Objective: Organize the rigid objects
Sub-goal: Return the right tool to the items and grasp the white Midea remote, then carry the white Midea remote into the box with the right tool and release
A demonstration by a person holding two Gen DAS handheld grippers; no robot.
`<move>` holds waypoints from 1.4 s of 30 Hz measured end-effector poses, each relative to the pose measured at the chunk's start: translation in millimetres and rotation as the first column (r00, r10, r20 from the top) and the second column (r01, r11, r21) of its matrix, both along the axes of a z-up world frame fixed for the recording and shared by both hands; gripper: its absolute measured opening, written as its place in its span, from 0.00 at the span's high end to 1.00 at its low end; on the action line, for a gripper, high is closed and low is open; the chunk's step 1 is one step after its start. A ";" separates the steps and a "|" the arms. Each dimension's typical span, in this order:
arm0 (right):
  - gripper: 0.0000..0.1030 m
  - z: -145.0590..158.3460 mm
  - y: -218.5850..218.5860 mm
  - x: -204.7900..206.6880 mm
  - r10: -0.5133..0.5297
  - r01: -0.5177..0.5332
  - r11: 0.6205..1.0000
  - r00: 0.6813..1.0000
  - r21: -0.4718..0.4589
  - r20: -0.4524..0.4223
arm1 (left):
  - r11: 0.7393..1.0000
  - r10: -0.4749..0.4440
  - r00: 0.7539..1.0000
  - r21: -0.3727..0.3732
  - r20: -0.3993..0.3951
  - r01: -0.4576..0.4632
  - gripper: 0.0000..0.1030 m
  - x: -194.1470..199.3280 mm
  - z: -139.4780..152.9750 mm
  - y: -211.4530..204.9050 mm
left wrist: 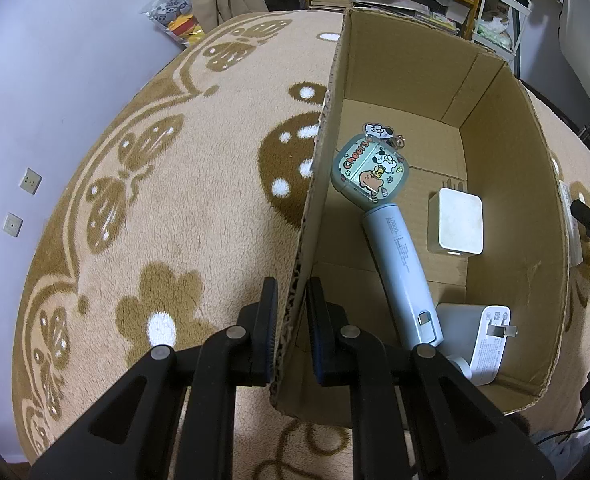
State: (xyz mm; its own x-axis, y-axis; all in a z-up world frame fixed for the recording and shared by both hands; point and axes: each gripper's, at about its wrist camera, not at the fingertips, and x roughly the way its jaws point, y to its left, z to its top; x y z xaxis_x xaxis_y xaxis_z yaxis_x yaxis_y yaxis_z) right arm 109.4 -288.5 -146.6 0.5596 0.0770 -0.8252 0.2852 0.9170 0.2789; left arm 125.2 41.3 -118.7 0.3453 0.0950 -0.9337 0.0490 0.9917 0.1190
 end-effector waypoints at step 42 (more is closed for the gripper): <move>0.50 48.8 13.8 -10.0 -0.002 0.001 1.000 0.994 0.011 0.107 | 1.000 -0.006 1.000 0.016 0.003 0.006 0.87 0.1 -1.9 0.2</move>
